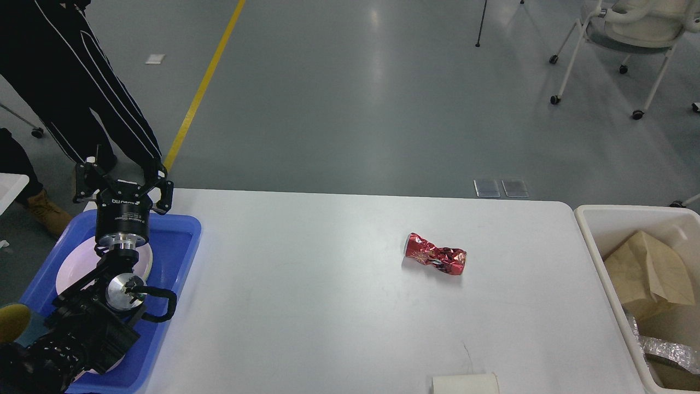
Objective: Tidy desktop
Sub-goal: 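Lift the brown paper and drop it into the white bin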
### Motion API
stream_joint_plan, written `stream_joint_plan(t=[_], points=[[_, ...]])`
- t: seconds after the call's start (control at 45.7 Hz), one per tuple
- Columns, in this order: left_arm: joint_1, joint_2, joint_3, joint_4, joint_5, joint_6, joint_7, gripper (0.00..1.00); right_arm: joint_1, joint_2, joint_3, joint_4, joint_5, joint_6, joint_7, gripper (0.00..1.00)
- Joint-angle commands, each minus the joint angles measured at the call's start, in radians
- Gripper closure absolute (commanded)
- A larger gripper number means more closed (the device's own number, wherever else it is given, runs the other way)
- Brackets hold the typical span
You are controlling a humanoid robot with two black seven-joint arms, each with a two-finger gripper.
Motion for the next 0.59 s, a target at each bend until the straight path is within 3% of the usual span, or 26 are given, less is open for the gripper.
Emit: stream_joint_plan(t=[0.0,0.284,0.481,0.569], points=[[-0.001,0.000,0.000,0.000,0.000,0.000,0.000,0.03,0.000,0.019,0.001,0.001,-0.002,0.001,0.000,0.00],[-0.001,-0.001,0.000,0.000,0.000,0.000,0.000,0.03,0.040,0.033,-0.002,-0.003,0.001,0.000,0.000,0.00],[-0.001,-0.001,0.000,0.000,0.000,0.000,0.000,0.03,0.240,0.056,-0.012,0.006,-0.004,0.030,0.007,0.00],[-0.001,-0.001,0.000,0.000,0.000,0.000,0.000,0.03,0.400,0.061,-0.021,0.044,-0.018,0.115,0.010,0.00]])
